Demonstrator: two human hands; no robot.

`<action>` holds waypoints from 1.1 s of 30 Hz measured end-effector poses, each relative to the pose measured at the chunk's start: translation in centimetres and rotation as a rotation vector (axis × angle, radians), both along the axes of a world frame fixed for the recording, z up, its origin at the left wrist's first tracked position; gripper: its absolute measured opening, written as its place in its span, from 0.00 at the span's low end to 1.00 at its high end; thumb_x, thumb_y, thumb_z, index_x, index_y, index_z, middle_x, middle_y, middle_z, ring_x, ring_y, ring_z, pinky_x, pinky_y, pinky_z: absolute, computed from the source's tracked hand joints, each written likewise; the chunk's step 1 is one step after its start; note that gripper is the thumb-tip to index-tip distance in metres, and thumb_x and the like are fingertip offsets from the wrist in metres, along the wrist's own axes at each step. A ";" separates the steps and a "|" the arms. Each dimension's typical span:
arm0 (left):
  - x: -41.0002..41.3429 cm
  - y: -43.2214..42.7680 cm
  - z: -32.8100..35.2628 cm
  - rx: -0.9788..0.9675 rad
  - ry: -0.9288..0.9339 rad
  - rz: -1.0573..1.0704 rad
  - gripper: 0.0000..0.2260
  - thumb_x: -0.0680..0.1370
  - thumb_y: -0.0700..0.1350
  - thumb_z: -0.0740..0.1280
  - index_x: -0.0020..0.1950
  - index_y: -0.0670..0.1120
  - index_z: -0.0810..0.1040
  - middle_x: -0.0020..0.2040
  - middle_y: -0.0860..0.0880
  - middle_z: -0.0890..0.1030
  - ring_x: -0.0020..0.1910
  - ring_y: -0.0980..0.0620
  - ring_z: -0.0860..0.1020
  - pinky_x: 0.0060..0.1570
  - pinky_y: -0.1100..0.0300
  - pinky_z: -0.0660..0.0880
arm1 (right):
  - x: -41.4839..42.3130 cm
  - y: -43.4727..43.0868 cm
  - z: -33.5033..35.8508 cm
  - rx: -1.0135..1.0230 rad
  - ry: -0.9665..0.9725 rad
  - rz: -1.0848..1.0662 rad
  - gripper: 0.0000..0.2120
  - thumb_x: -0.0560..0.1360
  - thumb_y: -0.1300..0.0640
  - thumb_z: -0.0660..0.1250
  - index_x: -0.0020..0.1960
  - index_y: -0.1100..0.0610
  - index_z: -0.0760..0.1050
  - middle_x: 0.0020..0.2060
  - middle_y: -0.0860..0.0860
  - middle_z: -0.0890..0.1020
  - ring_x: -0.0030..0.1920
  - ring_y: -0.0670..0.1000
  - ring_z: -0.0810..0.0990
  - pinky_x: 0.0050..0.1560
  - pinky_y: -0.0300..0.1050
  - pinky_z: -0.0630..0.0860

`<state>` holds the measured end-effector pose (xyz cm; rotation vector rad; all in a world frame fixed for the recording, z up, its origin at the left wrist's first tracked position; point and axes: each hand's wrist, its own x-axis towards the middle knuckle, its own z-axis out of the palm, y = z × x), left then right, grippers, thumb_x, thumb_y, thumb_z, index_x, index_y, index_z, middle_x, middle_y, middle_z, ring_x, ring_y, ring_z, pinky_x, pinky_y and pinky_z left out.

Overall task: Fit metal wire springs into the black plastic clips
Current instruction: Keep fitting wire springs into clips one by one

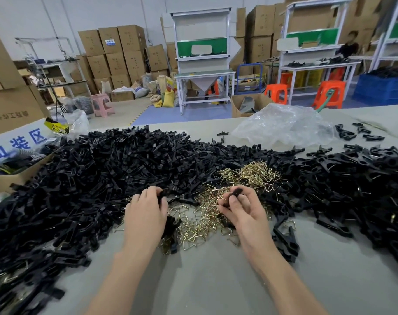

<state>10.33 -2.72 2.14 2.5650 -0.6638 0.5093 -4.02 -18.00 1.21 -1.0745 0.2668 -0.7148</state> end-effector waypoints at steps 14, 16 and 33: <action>-2.2 -0.2 -1.6 0.047 0.066 -0.031 0.17 0.82 0.56 0.61 0.66 0.51 0.79 0.60 0.51 0.80 0.61 0.46 0.73 0.61 0.51 0.68 | -0.3 -0.1 -0.5 0.219 -0.009 0.096 0.13 0.78 0.69 0.68 0.57 0.58 0.84 0.48 0.57 0.85 0.50 0.53 0.85 0.47 0.43 0.83; -2.1 -0.6 -1.7 0.139 0.095 0.002 0.20 0.83 0.59 0.57 0.71 0.52 0.74 0.64 0.52 0.77 0.65 0.48 0.70 0.64 0.53 0.65 | -0.2 -0.1 -0.6 0.176 0.024 0.102 0.13 0.79 0.68 0.67 0.57 0.55 0.84 0.50 0.56 0.86 0.51 0.53 0.85 0.47 0.45 0.83; -3.2 -0.8 -0.7 -0.349 0.069 -0.129 0.10 0.82 0.50 0.62 0.61 0.49 0.77 0.53 0.53 0.81 0.52 0.50 0.75 0.55 0.55 0.71 | 0.3 0.1 -0.8 0.165 0.056 0.117 0.15 0.79 0.70 0.66 0.53 0.54 0.86 0.48 0.54 0.86 0.49 0.53 0.86 0.49 0.41 0.82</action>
